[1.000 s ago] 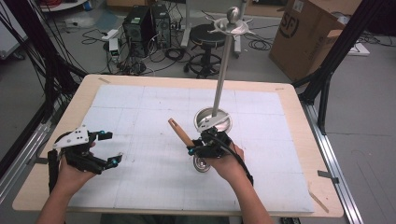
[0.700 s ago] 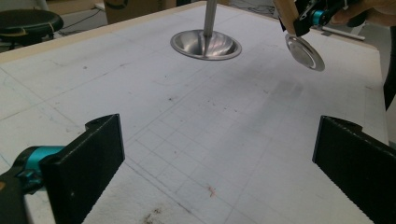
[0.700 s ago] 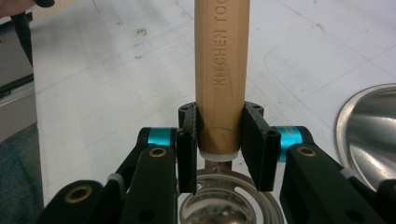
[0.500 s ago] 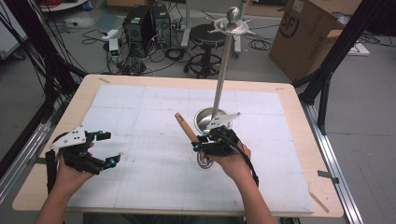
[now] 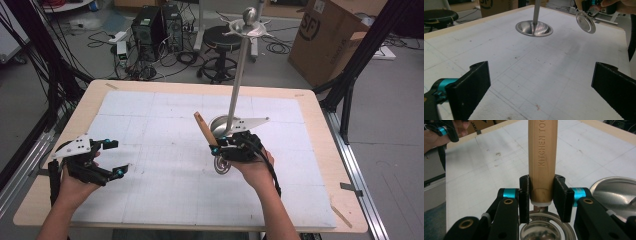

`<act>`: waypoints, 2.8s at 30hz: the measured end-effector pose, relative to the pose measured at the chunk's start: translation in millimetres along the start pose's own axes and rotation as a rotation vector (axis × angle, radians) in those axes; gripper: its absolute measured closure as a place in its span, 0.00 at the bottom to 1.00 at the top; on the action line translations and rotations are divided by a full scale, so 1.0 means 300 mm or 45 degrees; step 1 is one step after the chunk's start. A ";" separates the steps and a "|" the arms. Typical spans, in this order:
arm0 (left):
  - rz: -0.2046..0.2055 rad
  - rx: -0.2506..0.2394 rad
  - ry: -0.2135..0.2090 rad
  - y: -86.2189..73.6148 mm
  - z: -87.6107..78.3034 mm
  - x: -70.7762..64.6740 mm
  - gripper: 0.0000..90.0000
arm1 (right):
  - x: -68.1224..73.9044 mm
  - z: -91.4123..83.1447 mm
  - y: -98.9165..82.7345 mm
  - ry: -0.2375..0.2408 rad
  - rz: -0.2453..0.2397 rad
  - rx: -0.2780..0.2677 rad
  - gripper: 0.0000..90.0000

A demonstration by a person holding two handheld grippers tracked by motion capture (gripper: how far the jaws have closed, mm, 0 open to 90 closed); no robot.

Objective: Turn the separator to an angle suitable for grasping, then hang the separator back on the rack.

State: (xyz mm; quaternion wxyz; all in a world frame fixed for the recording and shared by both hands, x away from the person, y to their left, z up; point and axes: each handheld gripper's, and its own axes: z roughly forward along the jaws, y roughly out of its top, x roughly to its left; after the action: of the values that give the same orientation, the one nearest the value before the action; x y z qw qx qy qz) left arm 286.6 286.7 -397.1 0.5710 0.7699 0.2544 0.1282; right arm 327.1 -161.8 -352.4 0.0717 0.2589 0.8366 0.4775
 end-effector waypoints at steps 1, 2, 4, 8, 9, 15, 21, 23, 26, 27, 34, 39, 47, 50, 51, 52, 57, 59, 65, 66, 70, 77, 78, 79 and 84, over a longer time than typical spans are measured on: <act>0.001 0.001 0.001 0.000 -0.001 -0.001 0.03 | 0.000 -0.004 0.002 -0.003 0.000 -0.003 0.76; 0.003 0.002 0.000 0.000 -0.001 -0.002 0.03 | -0.002 -0.007 0.003 -0.009 -0.005 -0.010 0.76; 0.002 0.001 -0.003 0.000 -0.002 -0.004 0.03 | -0.007 -0.017 0.006 -0.017 -0.005 -0.018 0.76; 0.001 0.007 -0.007 -0.003 -0.003 -0.008 0.03 | -0.014 -0.037 0.011 -0.027 0.004 -0.047 0.76; -0.001 0.009 -0.006 -0.004 -0.004 -0.009 0.03 | -0.015 -0.045 0.015 -0.039 0.001 -0.052 0.76; 0.008 0.006 -0.002 0.003 -0.001 -0.009 0.03 | -0.020 -0.070 0.025 -0.071 -0.016 -0.080 0.76; 0.011 0.007 -0.005 0.008 0.006 -0.017 0.03 | -0.029 -0.143 0.034 -0.124 -0.047 -0.137 0.76; 0.016 0.009 -0.006 0.010 0.007 -0.019 0.03 | -0.035 -0.180 0.033 -0.153 -0.047 -0.170 0.76; 0.020 0.005 -0.011 0.014 0.008 -0.025 0.03 | -0.041 -0.201 0.030 -0.174 -0.029 -0.205 0.76; 0.024 0.005 -0.015 0.015 0.009 -0.025 0.03 | -0.043 -0.212 0.028 -0.185 -0.017 -0.218 0.76; 0.024 0.008 -0.010 0.014 0.008 -0.025 0.03 | -0.072 -0.264 0.026 -0.225 0.031 -0.308 0.76; 0.024 0.012 -0.006 0.013 0.006 -0.023 0.03 | -0.083 -0.284 0.044 -0.250 0.014 -0.309 0.76; 0.021 0.005 -0.006 0.013 0.003 -0.023 0.03 | -0.101 -0.336 0.083 -0.242 -0.008 -0.320 0.76; 0.021 0.008 -0.005 0.013 0.003 -0.024 0.03 | -0.115 -0.359 0.092 -0.231 -0.008 -0.334 0.76; 0.020 0.009 -0.005 0.013 0.003 -0.024 0.03 | -0.115 -0.359 0.092 -0.231 -0.008 -0.334 0.76; 0.020 0.010 -0.004 0.013 0.003 -0.024 0.03 | -0.117 -0.366 0.095 -0.226 -0.011 -0.336 0.76; 0.021 0.009 -0.004 0.012 0.002 -0.023 0.03 | -0.131 -0.398 0.111 -0.234 -0.019 -0.336 0.76; 0.021 0.011 -0.002 0.012 0.002 -0.023 0.03 | -0.135 -0.407 0.116 -0.246 -0.021 -0.335 0.76; 0.020 0.012 -0.001 0.011 0.002 -0.024 0.03 | -0.145 -0.425 0.123 -0.249 -0.014 -0.357 0.76; 0.019 0.012 0.000 0.011 0.001 -0.024 0.03 | -0.147 -0.427 0.124 -0.252 -0.012 -0.357 0.76; 0.021 0.016 -0.001 0.011 0.001 -0.023 0.03 | -0.156 -0.438 0.131 -0.263 -0.003 -0.371 0.76; 0.019 0.016 -0.001 0.009 0.000 -0.023 0.03 | -0.168 -0.465 0.161 -0.293 0.006 -0.397 0.76; 0.018 0.016 0.000 0.009 0.000 -0.023 0.03 | -0.172 -0.469 0.166 -0.296 0.000 -0.403 0.76; 0.018 0.017 0.000 0.009 0.000 -0.023 0.03 | -0.177 -0.477 0.176 -0.300 0.000 -0.404 0.76; 0.014 0.018 0.001 0.006 -0.002 -0.022 0.03 | -0.188 -0.495 0.196 -0.301 0.000 -0.415 0.76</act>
State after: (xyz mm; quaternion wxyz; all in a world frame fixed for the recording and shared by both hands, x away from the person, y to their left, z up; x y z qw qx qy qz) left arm 281.2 283.0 -394.6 0.5647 0.7753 0.2514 0.1297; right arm 342.2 -279.2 -231.2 0.2105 0.2981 0.7339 0.5729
